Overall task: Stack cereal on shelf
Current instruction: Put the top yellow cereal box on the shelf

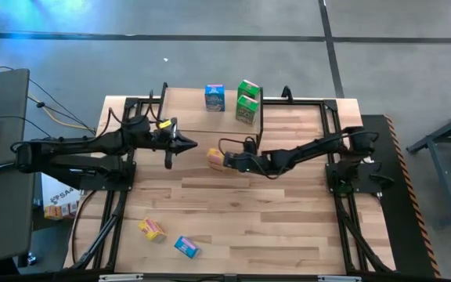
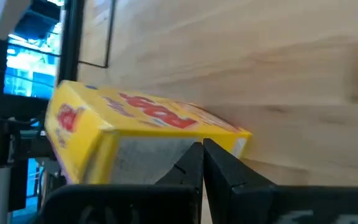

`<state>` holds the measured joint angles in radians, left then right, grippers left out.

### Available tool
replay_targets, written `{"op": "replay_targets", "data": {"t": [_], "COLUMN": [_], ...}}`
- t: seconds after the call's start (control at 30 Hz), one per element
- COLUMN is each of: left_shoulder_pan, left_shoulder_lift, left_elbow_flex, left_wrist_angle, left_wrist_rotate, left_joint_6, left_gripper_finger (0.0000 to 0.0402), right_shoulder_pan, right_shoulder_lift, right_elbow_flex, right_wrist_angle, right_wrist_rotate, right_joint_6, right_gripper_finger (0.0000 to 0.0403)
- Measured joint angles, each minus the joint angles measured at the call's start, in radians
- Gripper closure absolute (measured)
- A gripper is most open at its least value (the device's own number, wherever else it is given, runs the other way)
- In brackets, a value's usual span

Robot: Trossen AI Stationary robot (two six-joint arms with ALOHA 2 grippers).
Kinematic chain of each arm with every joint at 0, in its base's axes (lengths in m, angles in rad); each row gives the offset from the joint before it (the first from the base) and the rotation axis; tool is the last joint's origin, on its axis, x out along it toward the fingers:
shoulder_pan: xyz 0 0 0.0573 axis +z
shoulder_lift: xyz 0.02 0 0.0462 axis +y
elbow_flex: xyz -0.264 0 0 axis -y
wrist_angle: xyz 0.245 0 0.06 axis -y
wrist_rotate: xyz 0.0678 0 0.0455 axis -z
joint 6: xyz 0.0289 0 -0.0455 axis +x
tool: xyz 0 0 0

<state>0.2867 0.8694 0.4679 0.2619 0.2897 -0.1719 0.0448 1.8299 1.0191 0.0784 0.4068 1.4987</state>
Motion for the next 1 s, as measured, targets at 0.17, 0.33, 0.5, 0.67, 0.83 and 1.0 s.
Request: {"op": "replay_targets", "data": {"t": [0.17,0.33,0.5,0.67,0.83,1.0], "left_shoulder_pan": [0.0,-0.004,-0.013,-0.031,-0.042,-0.044], "left_shoulder_lift": [0.0,0.013,0.091,0.228,0.372,0.501], "left_elbow_flex": [0.0,0.024,0.137,0.243,0.339,0.445], "left_wrist_angle": [-0.048,-0.152,-0.314,-0.397,-0.467,-0.522], "left_wrist_rotate": [0.0,-0.002,-0.009,-0.015,-0.015,-0.035], "left_joint_6": [0.005,0.032,0.139,0.255,0.327,0.412], "left_gripper_finger": [0.0401,0.0371,0.0295,0.0203,0.013,0.0099], "right_shoulder_pan": [-0.011,0.01,0.066,0.103,0.122,0.135], "right_shoulder_lift": [0.049,-0.028,-0.167,-0.277,-0.351,-0.387], "right_elbow_flex": [0.093,0.104,0.105,0.105,0.105,0.105], "right_wrist_angle": [-0.014,-0.164,-0.426,-0.57,-0.627,-0.664], "right_wrist_rotate": [-0.075,-0.148,-0.098,-0.026,0.022,0.047], "right_joint_6": [-0.072,-0.155,-0.198,-0.198,-0.198,-0.198], "right_gripper_finger": [0.0403,0.0403,0.0403,0.0403,0.0403,0.0403]}}
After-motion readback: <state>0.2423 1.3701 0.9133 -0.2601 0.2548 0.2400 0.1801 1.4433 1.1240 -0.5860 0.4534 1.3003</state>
